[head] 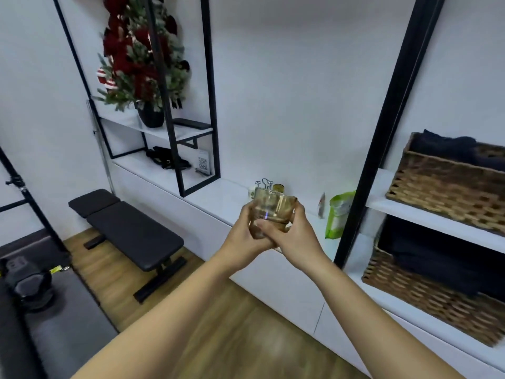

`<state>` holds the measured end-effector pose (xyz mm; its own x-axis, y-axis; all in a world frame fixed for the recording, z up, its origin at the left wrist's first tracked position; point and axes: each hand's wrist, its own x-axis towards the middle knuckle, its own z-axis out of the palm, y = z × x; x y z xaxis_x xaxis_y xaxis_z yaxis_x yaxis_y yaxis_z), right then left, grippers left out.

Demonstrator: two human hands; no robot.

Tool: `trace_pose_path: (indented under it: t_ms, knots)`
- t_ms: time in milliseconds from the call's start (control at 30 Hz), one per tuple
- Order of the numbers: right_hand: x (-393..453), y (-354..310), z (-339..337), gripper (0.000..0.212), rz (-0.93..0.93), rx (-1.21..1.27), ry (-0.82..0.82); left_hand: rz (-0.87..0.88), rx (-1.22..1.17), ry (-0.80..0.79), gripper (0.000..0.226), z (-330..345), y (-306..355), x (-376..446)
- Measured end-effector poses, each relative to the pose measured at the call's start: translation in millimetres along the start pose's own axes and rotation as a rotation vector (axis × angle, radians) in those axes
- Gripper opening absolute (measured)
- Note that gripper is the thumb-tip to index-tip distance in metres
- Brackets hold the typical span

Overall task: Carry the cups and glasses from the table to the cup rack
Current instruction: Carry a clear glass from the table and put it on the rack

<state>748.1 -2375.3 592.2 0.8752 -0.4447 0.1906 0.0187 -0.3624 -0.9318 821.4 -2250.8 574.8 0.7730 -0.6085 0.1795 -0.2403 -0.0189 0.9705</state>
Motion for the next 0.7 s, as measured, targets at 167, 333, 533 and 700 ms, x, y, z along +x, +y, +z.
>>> trace_pose_path:
  t_ms: [167,333,533,700]
  knots:
    - [103.4,23.7,19.7,0.073,-0.068,-0.108,-0.015,0.073,0.005,0.038,0.072,-35.6,-30.2,102.3]
    - [206.5,35.4,42.4,0.09,-0.085,-0.249,-0.01,-0.004,-0.036,0.078,0.068,-75.4,-60.1,194.8]
    - [332.7,37.5,72.8,0.056,-0.062,-0.341,0.079,-0.079,-0.043,0.139,0.062,-137.3,-78.7,330.7]
    - [424.3,73.4,82.5,0.035,0.017,-0.326,0.115,-0.139,-0.227,0.232,0.07,-156.4,-103.6,424.1]
